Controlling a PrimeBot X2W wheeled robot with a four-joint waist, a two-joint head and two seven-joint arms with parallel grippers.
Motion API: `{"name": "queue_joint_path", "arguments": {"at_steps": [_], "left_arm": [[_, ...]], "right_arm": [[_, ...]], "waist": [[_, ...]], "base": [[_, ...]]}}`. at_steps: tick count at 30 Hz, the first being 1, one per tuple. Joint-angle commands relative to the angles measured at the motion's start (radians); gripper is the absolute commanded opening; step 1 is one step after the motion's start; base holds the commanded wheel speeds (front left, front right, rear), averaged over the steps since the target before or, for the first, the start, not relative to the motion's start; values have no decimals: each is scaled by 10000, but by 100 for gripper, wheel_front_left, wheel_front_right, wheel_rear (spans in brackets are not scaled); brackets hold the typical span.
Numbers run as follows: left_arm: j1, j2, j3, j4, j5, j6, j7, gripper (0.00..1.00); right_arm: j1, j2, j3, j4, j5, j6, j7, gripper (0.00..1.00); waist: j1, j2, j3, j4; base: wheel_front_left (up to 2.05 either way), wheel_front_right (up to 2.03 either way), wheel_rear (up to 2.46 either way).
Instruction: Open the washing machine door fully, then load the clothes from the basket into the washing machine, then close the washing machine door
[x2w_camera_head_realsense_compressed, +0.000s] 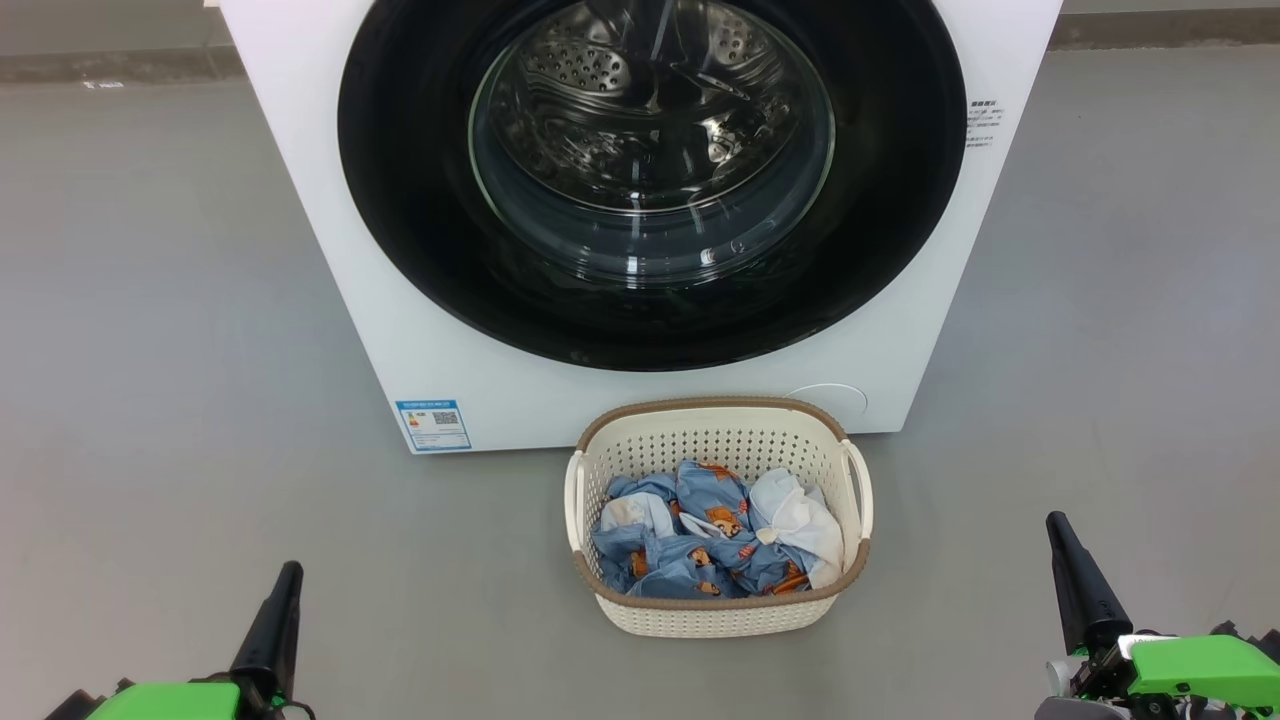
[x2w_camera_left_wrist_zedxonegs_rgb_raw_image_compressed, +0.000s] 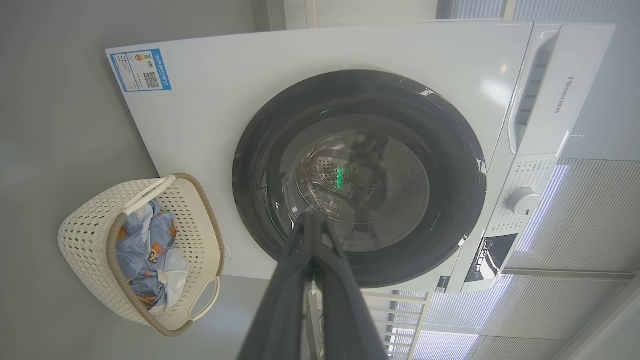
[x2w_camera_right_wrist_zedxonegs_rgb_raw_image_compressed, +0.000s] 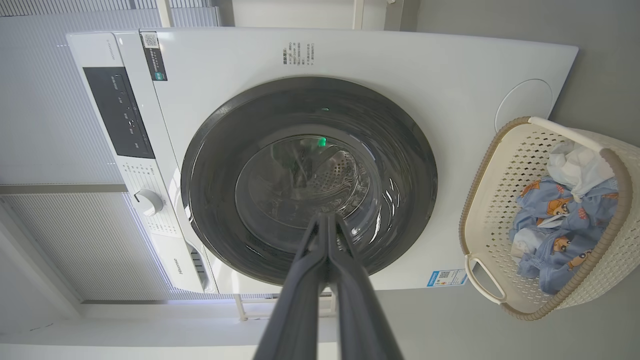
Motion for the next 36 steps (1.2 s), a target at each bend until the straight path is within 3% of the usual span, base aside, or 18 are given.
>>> {"name": "queue_joint_path", "arguments": {"at_steps": [1, 22, 23, 24, 33, 36], "left_arm": [[-412, 185, 310, -190, 141, -73, -13, 0], [-412, 185, 310, -190, 140, -73, -13, 0], [-2, 0, -2, 2, 0, 0, -2, 0], [35, -24, -9, 65, -7, 4, -4, 100], [98, -118, -151, 168, 22, 28, -198, 100], [64, -110, -203, 116, 43, 26, -290, 100]], "right_arm": [[-450, -39, 227, -244, -116, -9, 77, 0], [-450, -39, 228, -244, -116, -9, 77, 0], [-3, 0, 1, 1, 1, 0, -1, 0], [31, 6, 5, 70, 5, 2, -7, 100], [55, 52, 155, 161, -37, 1, -172, 100], [29, 50, 225, 104, -47, 1, -247, 100]], "waist": [[0, 0, 0, 0], [0, 0, 0, 0], [0, 0, 0, 0], [0, 0, 0, 0], [22, 0, -15, 5], [4, 0, -3, 7]], "base": [[0, 0, 0], [0, 0, 0], [0, 0, 0], [0, 0, 0], [0, 0, 0], [0, 0, 0]]}}
